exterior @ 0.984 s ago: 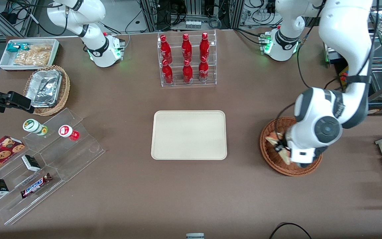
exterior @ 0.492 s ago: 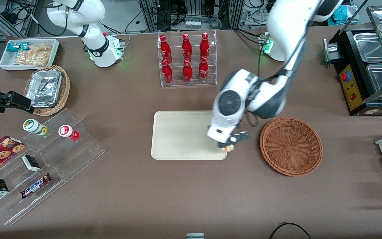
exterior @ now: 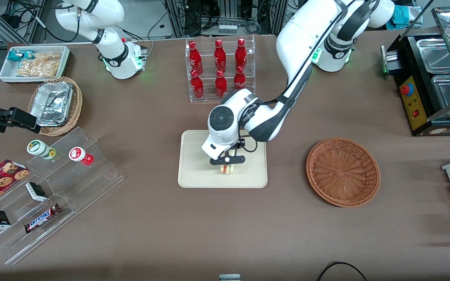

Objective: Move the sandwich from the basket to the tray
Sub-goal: 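Lift the sandwich and carry it over the cream tray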

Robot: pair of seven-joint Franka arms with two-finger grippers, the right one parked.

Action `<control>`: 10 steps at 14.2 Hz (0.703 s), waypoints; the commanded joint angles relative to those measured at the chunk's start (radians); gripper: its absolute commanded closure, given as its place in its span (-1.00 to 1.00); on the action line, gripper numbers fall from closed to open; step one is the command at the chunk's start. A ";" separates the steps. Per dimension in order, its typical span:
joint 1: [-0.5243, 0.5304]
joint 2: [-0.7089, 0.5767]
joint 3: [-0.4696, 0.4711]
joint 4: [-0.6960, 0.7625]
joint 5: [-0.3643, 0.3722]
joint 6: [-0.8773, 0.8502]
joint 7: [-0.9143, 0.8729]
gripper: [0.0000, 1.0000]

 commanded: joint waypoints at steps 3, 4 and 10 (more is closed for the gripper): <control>-0.017 0.066 0.004 0.057 0.001 -0.009 -0.061 0.52; -0.024 0.070 0.004 0.060 0.003 -0.009 -0.076 0.52; -0.024 0.060 0.004 0.059 0.009 -0.018 -0.113 -0.82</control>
